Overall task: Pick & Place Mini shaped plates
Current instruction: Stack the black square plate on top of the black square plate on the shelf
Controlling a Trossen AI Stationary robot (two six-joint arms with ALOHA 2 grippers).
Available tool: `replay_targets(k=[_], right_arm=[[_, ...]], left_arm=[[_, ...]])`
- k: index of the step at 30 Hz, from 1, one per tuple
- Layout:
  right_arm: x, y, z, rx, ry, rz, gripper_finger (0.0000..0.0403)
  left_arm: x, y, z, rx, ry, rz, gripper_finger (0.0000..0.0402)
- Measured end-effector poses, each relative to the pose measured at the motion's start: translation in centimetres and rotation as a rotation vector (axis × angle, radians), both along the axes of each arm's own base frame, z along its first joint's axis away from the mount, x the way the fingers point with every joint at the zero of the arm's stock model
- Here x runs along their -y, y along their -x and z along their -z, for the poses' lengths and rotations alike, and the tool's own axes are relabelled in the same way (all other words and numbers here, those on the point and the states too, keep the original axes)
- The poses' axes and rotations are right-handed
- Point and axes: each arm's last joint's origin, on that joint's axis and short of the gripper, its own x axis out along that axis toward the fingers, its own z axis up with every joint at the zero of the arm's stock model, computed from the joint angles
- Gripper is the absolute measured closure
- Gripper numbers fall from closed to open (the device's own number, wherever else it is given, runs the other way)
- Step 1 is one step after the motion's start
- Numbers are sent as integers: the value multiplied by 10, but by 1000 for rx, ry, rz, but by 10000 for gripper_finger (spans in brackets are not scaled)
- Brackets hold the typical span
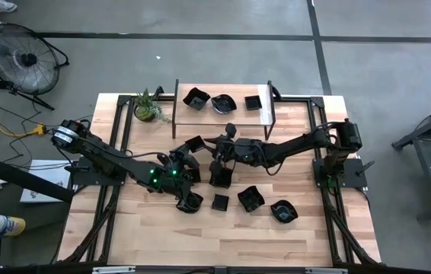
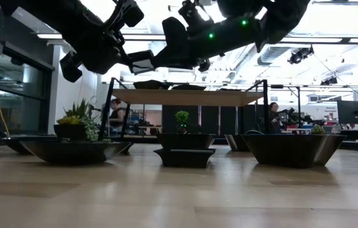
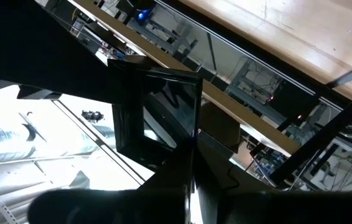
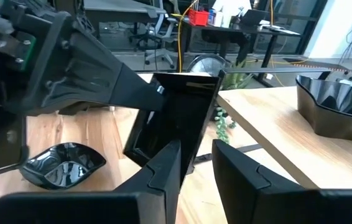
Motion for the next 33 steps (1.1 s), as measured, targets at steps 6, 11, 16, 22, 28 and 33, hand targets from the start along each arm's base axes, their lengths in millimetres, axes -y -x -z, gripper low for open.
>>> replay_targets(k=[6,11,16,22,28,33], right_arm=[[0,0,-1,6,1,5,337],[0,0,-1,10,8,9,372],[0,0,-2,9,21,4,399],[0,0,-2,9,19,-6,401],[0,0,-2,12,15,-9,402],[0,0,-1,11,7,-9,402]], left_arm=[[0,0,0,0,0,0,401],[0,0,0,0,0,0,401],[0,0,0,1,0,-1,401],[0,0,0,0,-1,0,401],[0,0,0,-4,5,6,378],[0,0,0,-2,2,3,329]])
